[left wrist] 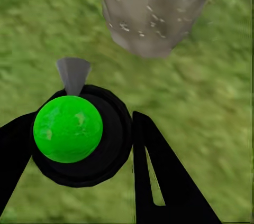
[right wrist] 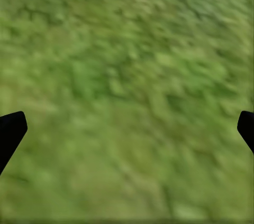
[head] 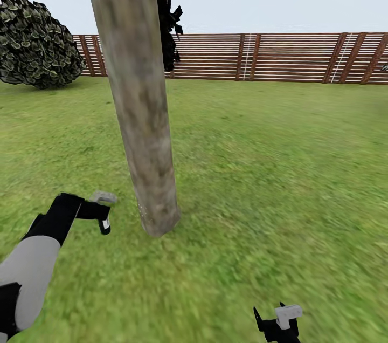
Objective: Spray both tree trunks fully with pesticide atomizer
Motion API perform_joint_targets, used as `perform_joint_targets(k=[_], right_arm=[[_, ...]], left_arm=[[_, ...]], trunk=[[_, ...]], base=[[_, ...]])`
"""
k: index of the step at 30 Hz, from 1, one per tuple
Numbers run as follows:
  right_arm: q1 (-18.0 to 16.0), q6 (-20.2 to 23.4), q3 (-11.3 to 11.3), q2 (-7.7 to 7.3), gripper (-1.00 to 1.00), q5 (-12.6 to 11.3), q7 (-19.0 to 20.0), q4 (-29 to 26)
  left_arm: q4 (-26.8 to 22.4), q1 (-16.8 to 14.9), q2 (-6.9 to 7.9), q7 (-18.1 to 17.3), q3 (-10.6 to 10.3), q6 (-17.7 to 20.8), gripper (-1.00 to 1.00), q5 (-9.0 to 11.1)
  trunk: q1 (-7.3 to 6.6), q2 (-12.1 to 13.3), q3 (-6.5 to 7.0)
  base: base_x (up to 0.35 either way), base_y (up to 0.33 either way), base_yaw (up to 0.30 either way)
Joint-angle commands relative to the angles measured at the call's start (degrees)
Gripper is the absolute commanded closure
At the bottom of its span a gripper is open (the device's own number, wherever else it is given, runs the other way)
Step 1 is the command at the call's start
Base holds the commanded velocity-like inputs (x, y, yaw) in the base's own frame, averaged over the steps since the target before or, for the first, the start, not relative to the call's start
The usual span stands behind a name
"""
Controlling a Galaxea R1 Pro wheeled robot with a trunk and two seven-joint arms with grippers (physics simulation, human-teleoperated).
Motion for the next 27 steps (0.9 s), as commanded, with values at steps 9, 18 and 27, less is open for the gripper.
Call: perform_joint_targets(k=[9, 18, 27], right_arm=[[-0.02, -0.16, -0.49, 0.00, -1.00, 0.10, 0.50, 0.02], [-0.04, -0.21, -0.41, 0.09, -1.00, 0.10, 0.50, 0.11], [-0.04, -0.20, -0.41, 0.09, -1.00, 0.10, 0.50, 0.11]], left_arm=[[-0.69, -0.02, -2.62, -0.69, 0.21, 0.11, 1.00, -0.40], [-0.63, -0.80, -3.26, -0.69, -0.04, 0.34, 1.00, -0.41], [-1.40, -5.80, -2.10, -0.66, -1.00, 4.69, 1.00, -0.65]], trunk=[[-0.01, -0.02, -0.05], [-0.01, -0.02, -0.05], [-0.01, -0.02, -0.05]], base=[[-0.123, 0.000, 0.000], [-0.174, 0.000, 0.000], [-0.001, 0.000, 0.000]])
